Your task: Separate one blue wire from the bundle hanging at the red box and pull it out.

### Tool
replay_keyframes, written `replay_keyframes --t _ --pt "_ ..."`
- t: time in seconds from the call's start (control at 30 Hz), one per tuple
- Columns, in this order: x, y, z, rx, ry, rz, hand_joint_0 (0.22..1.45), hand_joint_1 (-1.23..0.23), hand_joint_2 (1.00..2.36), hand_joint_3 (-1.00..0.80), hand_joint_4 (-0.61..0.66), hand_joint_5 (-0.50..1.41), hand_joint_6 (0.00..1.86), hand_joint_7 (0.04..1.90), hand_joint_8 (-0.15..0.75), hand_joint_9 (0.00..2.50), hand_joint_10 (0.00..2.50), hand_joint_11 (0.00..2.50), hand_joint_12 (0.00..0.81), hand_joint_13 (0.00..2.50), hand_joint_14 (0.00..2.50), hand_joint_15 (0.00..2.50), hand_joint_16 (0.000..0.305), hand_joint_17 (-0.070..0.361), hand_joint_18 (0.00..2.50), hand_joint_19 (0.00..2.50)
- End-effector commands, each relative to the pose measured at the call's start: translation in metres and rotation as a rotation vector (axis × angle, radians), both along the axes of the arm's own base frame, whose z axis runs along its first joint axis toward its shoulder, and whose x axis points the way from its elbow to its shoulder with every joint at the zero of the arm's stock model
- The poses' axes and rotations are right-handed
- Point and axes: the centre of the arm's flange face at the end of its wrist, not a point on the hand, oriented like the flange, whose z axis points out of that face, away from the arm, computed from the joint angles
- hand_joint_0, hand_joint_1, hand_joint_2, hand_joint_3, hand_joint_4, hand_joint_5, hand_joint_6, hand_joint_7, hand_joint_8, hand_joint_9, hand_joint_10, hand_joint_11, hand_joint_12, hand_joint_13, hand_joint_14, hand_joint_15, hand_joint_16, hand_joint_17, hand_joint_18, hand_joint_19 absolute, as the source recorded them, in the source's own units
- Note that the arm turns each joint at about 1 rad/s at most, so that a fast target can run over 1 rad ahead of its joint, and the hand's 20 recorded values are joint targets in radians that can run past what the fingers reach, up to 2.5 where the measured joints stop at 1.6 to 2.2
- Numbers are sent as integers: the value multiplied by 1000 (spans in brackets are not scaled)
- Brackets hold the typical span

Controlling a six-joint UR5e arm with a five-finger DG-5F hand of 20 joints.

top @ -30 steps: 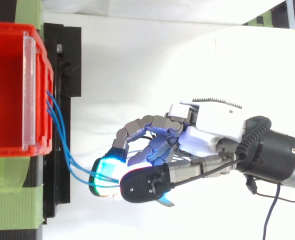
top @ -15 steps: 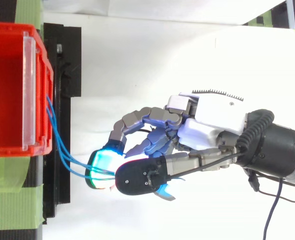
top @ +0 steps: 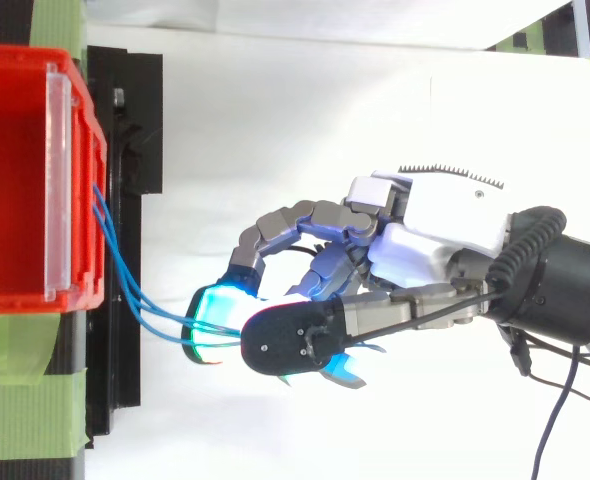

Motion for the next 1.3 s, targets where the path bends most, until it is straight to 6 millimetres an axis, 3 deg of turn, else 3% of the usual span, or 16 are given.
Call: replay_keyframes --t 0.0,0.37,0.63,1.27 --pt "0 -1 1 1 -2 -2 603 -735 1006 37 208 -143 832 807 429 1181 9 1186 509 1298 298 1408 59 133 974 413" --pt "-2 -7 4 -7 1 -13 604 -735 1005 33 210 -144 832 807 425 1190 9 1192 503 1293 287 1391 59 132 965 425" --pt "-20 -19 51 -85 19 -13 604 -734 1005 34 211 -144 832 806 425 1190 8 1193 497 1287 276 1405 59 132 963 417" --pt "-24 -27 51 -158 64 -18 603 -734 1005 35 215 -144 832 807 423 1191 7 1197 501 1293 280 1396 59 132 958 418"
